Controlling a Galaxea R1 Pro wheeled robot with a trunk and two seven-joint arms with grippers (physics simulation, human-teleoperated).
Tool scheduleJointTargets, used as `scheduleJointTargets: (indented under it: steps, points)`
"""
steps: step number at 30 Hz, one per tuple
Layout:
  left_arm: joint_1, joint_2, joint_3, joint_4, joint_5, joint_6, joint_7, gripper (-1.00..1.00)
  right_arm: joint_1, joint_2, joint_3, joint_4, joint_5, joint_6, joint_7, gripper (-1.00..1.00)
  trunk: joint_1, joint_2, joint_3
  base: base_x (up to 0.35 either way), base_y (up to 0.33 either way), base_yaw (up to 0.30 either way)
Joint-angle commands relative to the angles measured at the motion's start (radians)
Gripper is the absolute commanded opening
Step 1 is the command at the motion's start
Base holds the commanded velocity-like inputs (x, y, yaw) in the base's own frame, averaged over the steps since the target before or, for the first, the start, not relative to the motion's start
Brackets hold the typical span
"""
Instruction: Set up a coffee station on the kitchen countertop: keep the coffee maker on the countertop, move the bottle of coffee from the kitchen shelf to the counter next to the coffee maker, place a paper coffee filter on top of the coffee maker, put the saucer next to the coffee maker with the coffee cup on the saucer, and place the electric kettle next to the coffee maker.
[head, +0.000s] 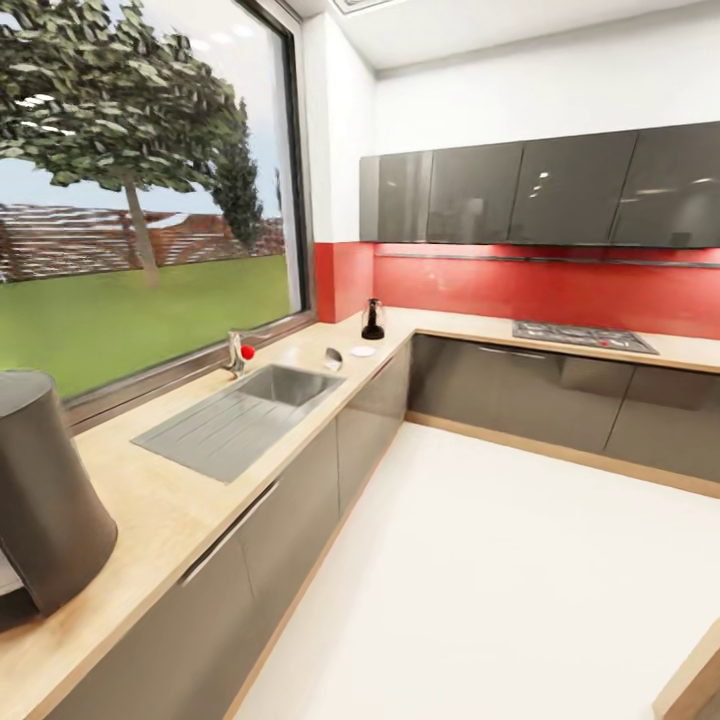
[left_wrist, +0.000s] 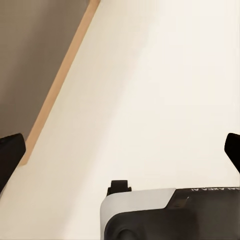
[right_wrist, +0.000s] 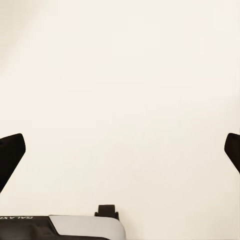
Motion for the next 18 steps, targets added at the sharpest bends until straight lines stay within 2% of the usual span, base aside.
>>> scheduleJointTargets:
  steps: [1, 12, 18]
  points:
    - [-0.001, 0.0, -0.002, 0.001, -0.001, -0.003, 0.0, 1.0, 0.0, 0.0, 0.0, 0.001, 0.001, -0.003, 0.0, 1.0, 0.001, 0.0, 0.0, 0.313, -0.169, 0.0]
    - [-0.001, 0.0, -0.002, 0.001, -0.002, -0.003, 0.0, 1.0, 0.0, 0.0, 0.002, 0.001, 0.001, -0.003, 0.0, 1.0, 0.001, 0.0, 0.0, 0.303, -0.183, 0.01]
    - [-0.001, 0.0, -0.002, 0.001, -0.004, -0.003, 0.0, 1.0, 0.0, 0.0, 0.002, 0.001, 0.001, -0.003, 0.0, 1.0, 0.001, 0.0, 0.0, 0.285, -0.206, 0.22]
